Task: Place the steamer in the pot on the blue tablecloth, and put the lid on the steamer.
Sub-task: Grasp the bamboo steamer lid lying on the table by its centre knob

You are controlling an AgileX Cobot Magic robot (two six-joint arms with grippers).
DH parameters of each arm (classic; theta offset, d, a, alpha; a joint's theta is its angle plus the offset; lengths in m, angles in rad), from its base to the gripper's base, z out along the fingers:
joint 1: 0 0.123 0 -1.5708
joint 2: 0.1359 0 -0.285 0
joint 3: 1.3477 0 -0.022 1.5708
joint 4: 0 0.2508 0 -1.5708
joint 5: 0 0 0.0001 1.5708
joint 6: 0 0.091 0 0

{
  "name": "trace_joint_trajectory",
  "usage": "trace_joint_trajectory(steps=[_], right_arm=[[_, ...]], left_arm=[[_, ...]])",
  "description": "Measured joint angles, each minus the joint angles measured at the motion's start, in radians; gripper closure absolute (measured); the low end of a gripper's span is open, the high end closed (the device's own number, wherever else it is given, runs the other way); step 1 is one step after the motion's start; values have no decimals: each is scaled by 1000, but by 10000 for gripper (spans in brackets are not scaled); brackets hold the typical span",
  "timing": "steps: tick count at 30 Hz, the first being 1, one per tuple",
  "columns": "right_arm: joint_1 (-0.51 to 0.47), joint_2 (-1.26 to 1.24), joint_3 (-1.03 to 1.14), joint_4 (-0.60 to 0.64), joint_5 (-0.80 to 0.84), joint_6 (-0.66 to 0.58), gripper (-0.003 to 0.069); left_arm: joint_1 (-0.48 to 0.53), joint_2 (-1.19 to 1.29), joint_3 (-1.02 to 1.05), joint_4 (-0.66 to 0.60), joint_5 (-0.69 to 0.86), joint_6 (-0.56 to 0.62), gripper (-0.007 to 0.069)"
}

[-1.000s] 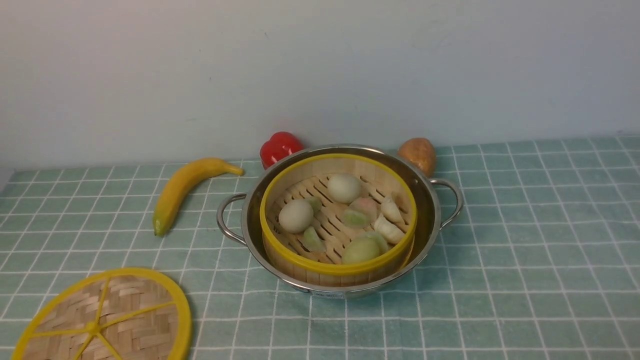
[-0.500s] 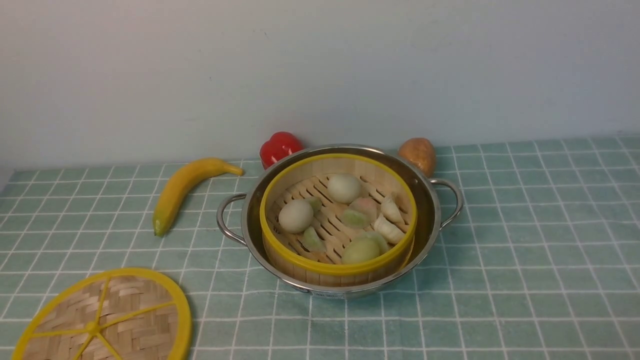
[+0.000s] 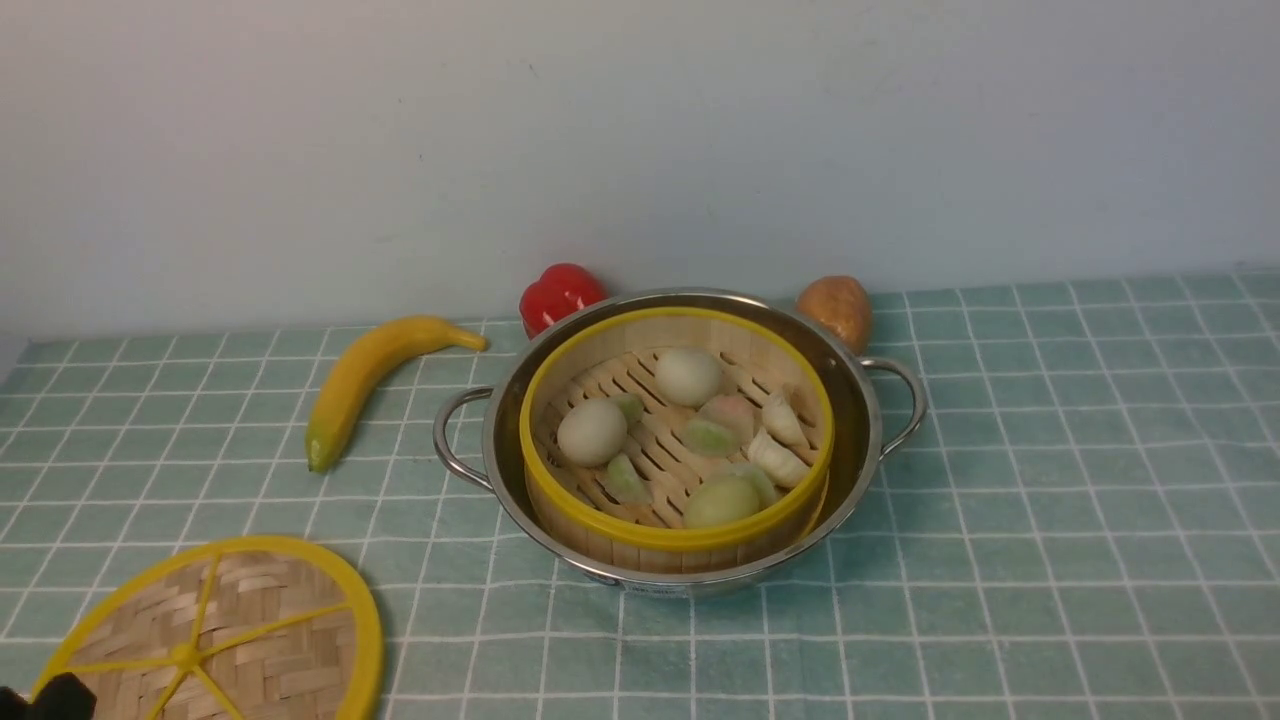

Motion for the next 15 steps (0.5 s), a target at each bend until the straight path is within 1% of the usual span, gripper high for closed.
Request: trace_joint_trajectory(steps=[6, 8, 9, 11, 12, 13, 14, 15], right_arm=[[0, 0, 0, 0, 0, 0, 420], [0, 0, 0, 0, 0, 0, 420], [0, 0, 0, 0, -1, 0, 419], [0, 0, 0, 0, -1, 0, 419], [0, 0, 0, 0, -1, 0, 419], [0, 0, 0, 0, -1, 0, 419], [0, 0, 0, 0, -1, 0, 419], [0, 0, 0, 0, -1, 0, 419]], left_arm=[[0, 0, 0, -167, -113, -30, 382], [0, 0, -1, -191, -117, -32, 382], [0, 0, -22, -212, -103, -33, 382], [0, -1, -59, -215, -77, -32, 382], [0, -2, -144, -213, -13, -29, 382], [0, 1, -188, -206, 17, -26, 382], [0, 13, -250, -181, 91, -22, 382], [0, 21, -275, -176, 104, -22, 382]])
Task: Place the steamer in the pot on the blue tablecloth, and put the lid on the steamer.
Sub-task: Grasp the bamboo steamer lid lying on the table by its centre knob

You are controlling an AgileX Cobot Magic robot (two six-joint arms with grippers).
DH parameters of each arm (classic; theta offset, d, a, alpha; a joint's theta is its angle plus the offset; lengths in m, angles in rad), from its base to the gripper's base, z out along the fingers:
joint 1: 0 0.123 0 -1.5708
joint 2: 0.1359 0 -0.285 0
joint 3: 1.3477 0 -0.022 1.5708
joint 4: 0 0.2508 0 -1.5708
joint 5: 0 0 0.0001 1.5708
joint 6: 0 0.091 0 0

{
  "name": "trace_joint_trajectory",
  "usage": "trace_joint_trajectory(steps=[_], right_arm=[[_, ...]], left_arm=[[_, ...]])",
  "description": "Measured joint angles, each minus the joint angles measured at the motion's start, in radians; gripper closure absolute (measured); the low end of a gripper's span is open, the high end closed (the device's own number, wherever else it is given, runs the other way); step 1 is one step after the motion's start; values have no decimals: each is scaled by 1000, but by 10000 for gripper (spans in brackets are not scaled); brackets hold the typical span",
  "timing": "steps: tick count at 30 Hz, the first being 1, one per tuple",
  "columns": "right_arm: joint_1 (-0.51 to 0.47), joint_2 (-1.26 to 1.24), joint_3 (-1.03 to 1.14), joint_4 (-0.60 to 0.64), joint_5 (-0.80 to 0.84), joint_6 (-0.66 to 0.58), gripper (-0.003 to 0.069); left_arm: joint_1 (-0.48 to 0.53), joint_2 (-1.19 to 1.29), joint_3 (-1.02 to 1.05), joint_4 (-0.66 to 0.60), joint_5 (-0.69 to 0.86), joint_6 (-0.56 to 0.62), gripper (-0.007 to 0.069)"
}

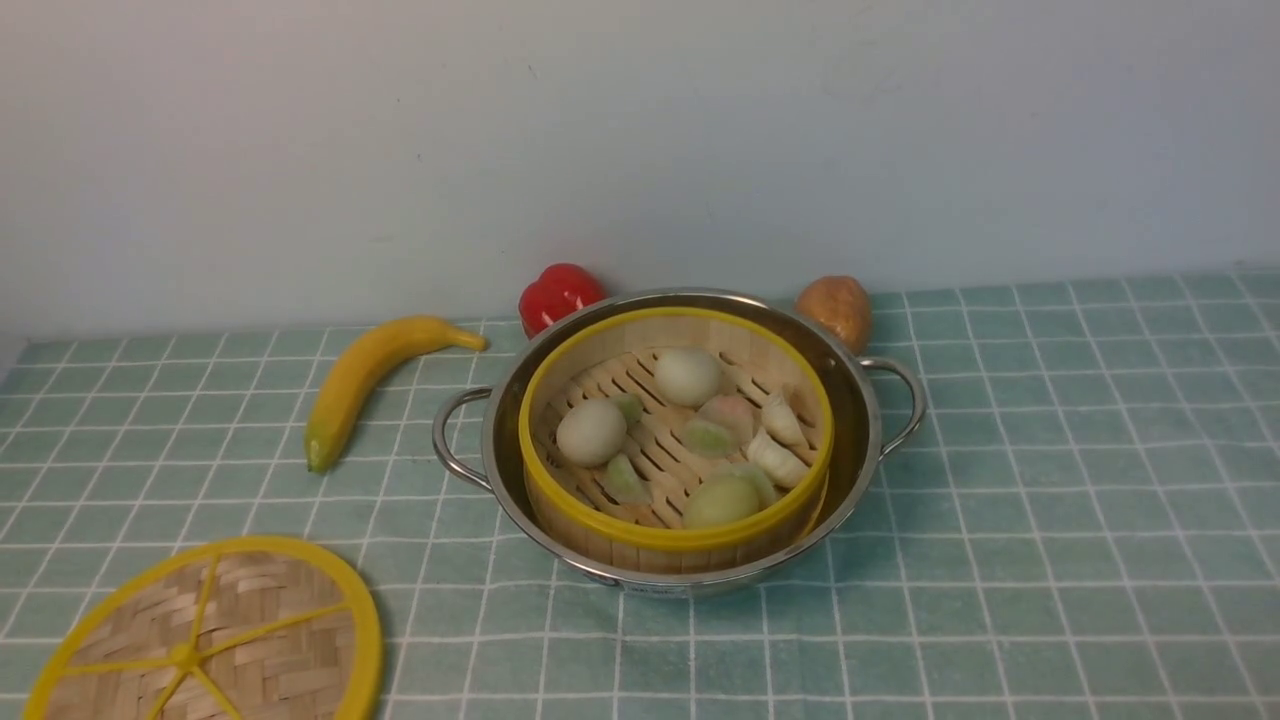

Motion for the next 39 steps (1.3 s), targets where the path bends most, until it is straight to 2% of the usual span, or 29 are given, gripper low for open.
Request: trace_joint_trajectory(steps=[1, 2, 3, 4, 5, 7, 9, 10, 15, 24, 29, 39], right_arm=[[0, 0, 0, 0, 0, 0, 419], [0, 0, 0, 0, 0, 0, 419], [0, 0, 0, 0, 0, 0, 419], [0, 0, 0, 0, 0, 0, 419], [0, 0, 0, 0, 0, 0, 419], [0, 0, 0, 0, 0, 0, 419], [0, 0, 0, 0, 0, 0, 419], [0, 0, 0, 0, 0, 0, 419], [0, 0, 0, 0, 0, 0, 419], [0, 0, 0, 0, 0, 0, 419], [0, 0, 0, 0, 0, 0, 419], [0, 0, 0, 0, 0, 0, 419]], left_arm=[[0, 49, -106, 68, 148, 2, 382], [0, 57, -119, 77, 166, 2, 382], [0, 142, -240, 165, 354, -12, 382], [0, 164, -265, 175, 376, -14, 382], [0, 198, -303, 216, 466, -25, 382], [0, 377, -458, 345, 761, -69, 382], [0, 456, -511, 400, 832, -83, 382], [0, 549, -565, 468, 887, -83, 382], [0, 872, -673, 591, 906, -58, 382], [0, 1340, -703, 601, 908, -46, 382], [0, 1473, -703, 609, 828, -46, 382], [0, 1579, -703, 616, 642, -77, 382]])
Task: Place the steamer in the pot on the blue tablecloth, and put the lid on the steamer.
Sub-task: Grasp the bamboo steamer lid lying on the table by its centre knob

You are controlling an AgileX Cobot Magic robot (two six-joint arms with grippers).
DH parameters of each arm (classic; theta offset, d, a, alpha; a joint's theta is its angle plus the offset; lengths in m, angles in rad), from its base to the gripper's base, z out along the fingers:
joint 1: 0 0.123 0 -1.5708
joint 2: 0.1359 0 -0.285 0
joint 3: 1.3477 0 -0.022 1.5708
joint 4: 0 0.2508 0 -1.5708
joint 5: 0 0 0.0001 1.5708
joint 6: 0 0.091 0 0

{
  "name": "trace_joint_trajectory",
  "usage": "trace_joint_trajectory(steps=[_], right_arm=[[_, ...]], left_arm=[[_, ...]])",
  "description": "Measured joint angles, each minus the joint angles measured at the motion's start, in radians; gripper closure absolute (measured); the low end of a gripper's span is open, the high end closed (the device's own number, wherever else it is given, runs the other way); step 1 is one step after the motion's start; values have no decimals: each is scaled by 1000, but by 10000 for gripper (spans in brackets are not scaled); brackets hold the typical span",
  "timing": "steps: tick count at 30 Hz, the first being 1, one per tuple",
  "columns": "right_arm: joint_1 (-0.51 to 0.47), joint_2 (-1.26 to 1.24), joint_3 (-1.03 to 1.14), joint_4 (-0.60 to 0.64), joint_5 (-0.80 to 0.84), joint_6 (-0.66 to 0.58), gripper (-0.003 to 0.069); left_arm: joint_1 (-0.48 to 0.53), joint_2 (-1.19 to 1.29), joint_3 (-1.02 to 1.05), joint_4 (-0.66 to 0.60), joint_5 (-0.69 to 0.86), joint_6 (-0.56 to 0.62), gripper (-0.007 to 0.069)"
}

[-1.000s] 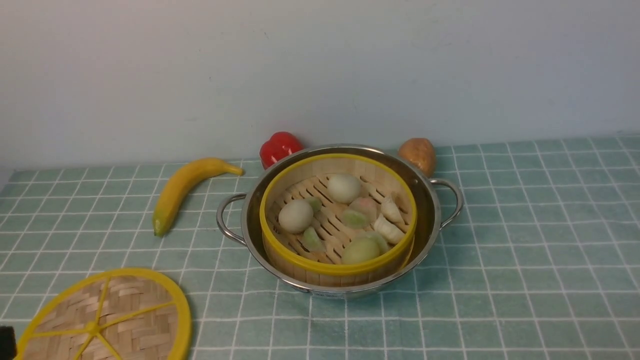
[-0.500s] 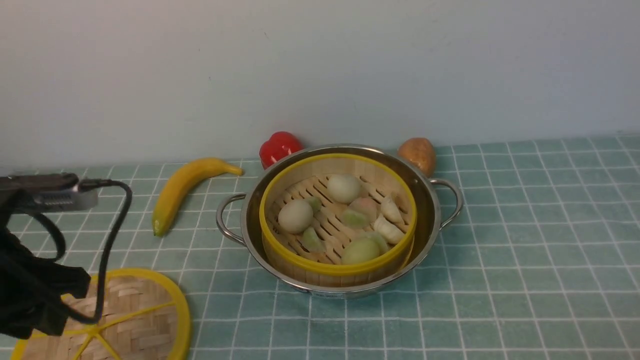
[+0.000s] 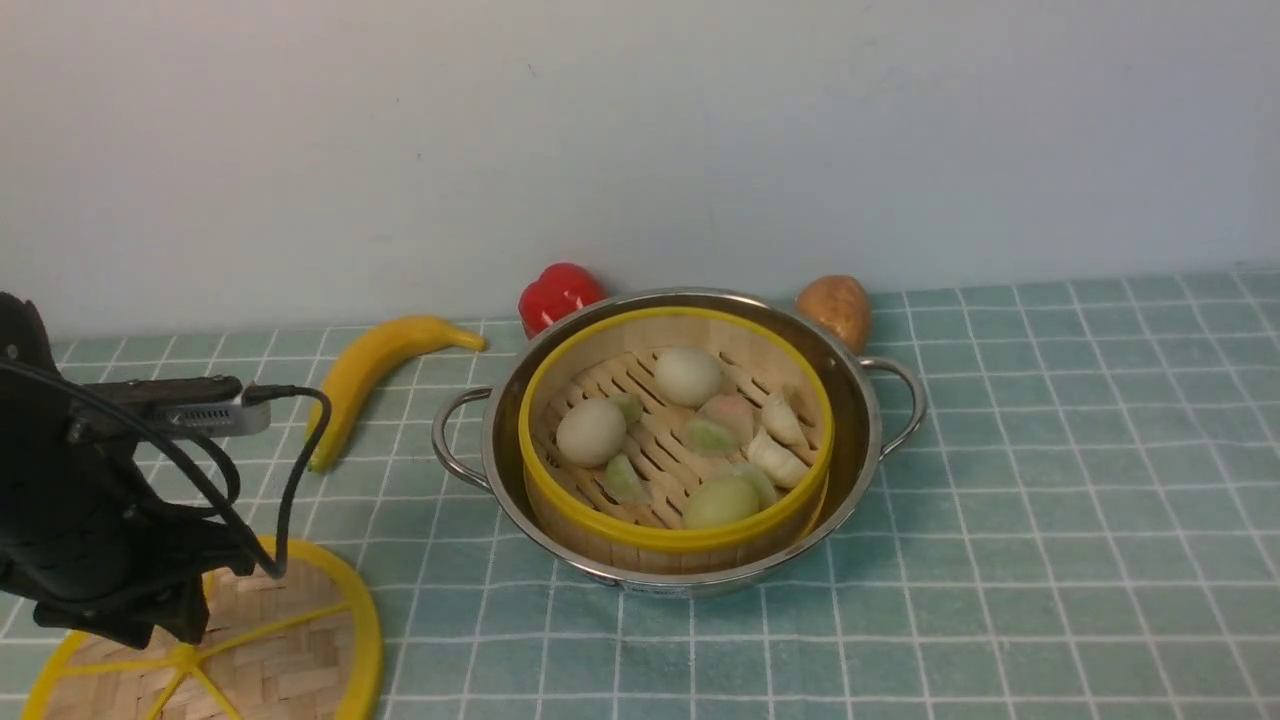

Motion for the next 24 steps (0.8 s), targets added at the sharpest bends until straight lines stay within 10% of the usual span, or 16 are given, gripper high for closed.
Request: trace_joint_trajectory(steps=[17, 24], right_arm=[[0, 0, 0, 0, 0, 0, 419], [0, 0, 0, 0, 0, 0, 419]], left_arm=[[0, 115, 0, 10, -39, -147, 386], [0, 136, -3, 19, -30, -182, 503]])
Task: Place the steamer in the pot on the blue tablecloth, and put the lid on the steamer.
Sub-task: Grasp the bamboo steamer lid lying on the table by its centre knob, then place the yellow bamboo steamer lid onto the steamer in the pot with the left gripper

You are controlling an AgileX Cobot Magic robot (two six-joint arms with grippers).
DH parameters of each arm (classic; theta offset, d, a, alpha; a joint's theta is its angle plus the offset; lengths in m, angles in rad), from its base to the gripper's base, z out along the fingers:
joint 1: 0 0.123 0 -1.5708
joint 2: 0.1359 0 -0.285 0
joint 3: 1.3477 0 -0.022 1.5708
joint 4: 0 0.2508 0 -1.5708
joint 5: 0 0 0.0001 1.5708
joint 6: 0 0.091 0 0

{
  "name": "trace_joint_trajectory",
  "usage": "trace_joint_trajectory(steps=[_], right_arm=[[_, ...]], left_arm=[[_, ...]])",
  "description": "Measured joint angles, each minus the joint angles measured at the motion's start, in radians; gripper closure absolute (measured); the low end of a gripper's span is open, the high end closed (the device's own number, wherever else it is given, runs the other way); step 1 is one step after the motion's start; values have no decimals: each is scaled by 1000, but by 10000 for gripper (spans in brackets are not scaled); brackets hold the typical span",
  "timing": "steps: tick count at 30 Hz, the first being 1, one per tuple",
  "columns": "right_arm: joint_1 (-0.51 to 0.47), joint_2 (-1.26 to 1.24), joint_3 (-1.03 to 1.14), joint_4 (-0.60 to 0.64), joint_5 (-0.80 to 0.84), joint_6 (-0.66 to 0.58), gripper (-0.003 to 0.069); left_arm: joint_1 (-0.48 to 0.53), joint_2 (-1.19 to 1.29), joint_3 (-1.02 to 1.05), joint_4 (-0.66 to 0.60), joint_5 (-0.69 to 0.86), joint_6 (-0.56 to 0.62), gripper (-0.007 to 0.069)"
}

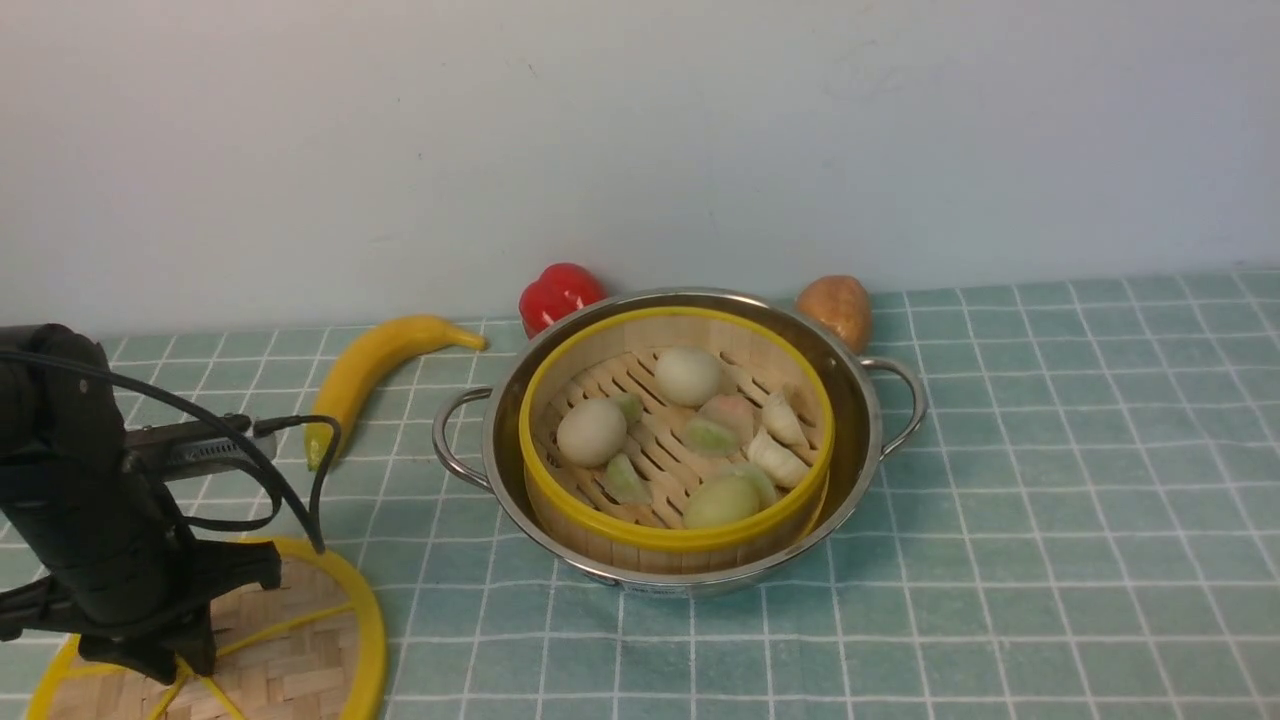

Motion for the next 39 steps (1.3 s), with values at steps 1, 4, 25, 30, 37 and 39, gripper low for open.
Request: trace_joint_trajectory(steps=[1, 4, 25, 30, 37, 39], right_arm=[[0, 0, 0, 0, 0, 0, 419], [0, 0, 0, 0, 0, 0, 419], [0, 0, 0, 0, 0, 0, 419], [0, 0, 0, 0, 0, 0, 419], [0, 0, 0, 0, 0, 0, 419], [0, 0, 0, 0, 0, 0, 419]], left_arm=[[0, 0, 0, 0, 1, 0, 507], [0, 0, 0, 0, 1, 3, 508], [-28, -422, -178, -257, -132, 605, 508], [-162, -367, -182, -645, -135, 1132, 508], [-302, -260, -183, -839, -271, 1369, 508], [-319, -232, -183, -842, -289, 1374, 508]])
